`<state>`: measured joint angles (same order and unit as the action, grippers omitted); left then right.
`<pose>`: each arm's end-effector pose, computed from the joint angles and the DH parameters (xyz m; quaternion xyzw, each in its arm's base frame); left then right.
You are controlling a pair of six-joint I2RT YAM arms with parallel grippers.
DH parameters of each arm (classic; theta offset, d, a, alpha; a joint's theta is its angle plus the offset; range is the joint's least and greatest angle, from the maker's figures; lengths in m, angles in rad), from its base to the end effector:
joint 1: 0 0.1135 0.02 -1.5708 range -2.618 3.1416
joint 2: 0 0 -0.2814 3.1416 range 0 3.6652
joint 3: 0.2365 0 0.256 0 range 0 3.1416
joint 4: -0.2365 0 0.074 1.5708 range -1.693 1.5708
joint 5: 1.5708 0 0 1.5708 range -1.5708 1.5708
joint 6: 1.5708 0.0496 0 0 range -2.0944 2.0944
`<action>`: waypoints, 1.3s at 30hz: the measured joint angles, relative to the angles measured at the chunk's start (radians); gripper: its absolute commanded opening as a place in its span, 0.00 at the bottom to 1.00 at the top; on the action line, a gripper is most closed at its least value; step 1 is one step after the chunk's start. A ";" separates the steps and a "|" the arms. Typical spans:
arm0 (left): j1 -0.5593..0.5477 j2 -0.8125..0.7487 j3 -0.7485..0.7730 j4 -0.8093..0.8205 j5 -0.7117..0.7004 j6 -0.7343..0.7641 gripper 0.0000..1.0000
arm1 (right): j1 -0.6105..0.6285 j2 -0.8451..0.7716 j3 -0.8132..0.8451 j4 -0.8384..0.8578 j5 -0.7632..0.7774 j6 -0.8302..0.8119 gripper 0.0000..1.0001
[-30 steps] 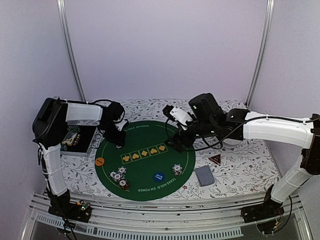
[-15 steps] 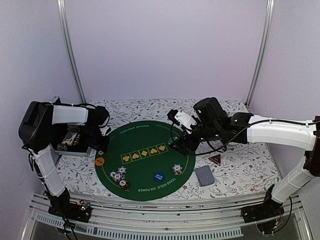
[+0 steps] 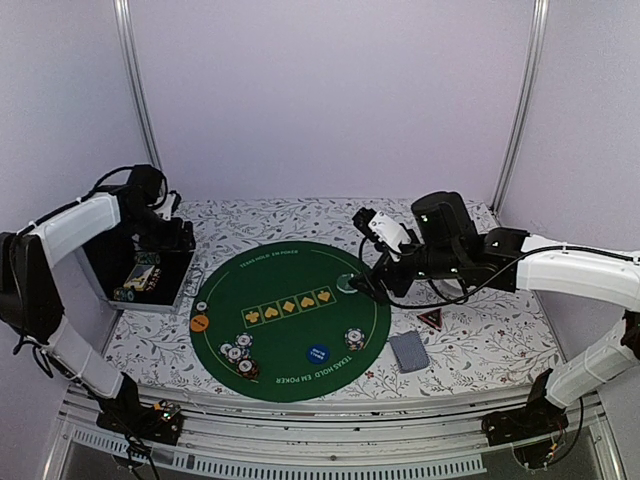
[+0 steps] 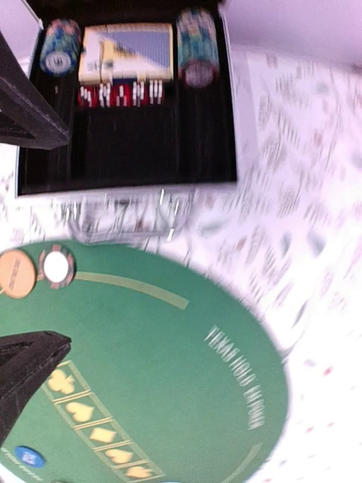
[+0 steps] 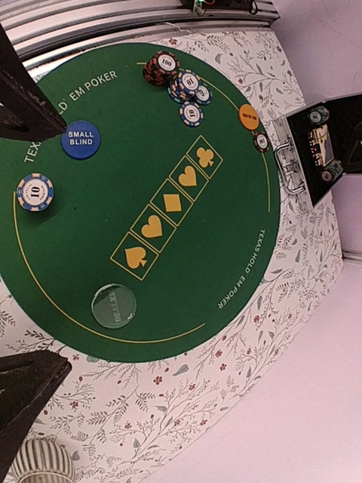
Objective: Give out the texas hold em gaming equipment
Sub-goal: Move the poker chip to the big blind area, then pick up the poker card from the center of the board.
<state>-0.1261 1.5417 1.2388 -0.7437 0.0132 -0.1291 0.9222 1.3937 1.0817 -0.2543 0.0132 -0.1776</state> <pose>0.3264 -0.0420 0.2708 0.0003 0.9658 -0.0393 0.2562 0.1999 0.2626 0.3049 -0.4553 0.7489 0.1697 0.4505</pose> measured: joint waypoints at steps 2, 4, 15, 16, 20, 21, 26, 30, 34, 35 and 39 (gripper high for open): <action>0.063 -0.028 0.002 0.009 0.008 -0.013 0.88 | -0.014 -0.016 -0.014 0.010 0.000 0.005 0.99; 0.118 -0.048 0.002 0.013 0.017 -0.022 0.88 | -0.039 -0.037 -0.031 0.016 -0.001 0.019 0.99; 0.135 -0.156 0.002 0.034 0.086 -0.058 0.92 | -0.154 -0.048 0.035 -0.149 0.121 0.196 0.99; 0.135 -0.169 0.002 0.042 0.086 -0.059 0.93 | -0.154 -0.038 0.055 -0.173 0.127 0.218 0.99; 0.132 -0.221 -0.001 0.091 0.090 -0.059 0.94 | -0.153 0.012 0.114 -0.311 0.134 0.341 0.99; 0.130 -0.235 -0.008 0.112 0.093 -0.059 0.94 | -0.153 0.017 0.119 -0.325 0.134 0.350 1.00; 0.110 -0.309 -0.114 0.256 0.126 -0.092 0.94 | -0.140 0.101 0.152 -0.488 0.115 0.500 0.99; 0.087 -0.347 -0.236 0.369 0.182 -0.142 0.96 | -0.079 0.196 0.151 -0.610 0.105 0.608 0.99; -0.023 -0.348 -0.266 0.415 0.174 -0.147 0.97 | -0.011 0.245 0.139 -0.669 0.071 0.697 0.99; -0.064 -0.348 -0.265 0.428 0.173 -0.140 0.97 | -0.003 0.245 0.128 -0.669 0.059 0.711 0.99; -0.188 -0.348 -0.264 0.469 0.203 -0.122 0.97 | 0.009 0.259 0.082 -0.685 0.018 0.762 0.99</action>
<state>-0.3138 1.1942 0.9745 -0.2745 0.2157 -0.2516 0.9314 1.6524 1.1641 -0.9390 0.0311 0.5842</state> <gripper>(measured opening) 0.974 0.988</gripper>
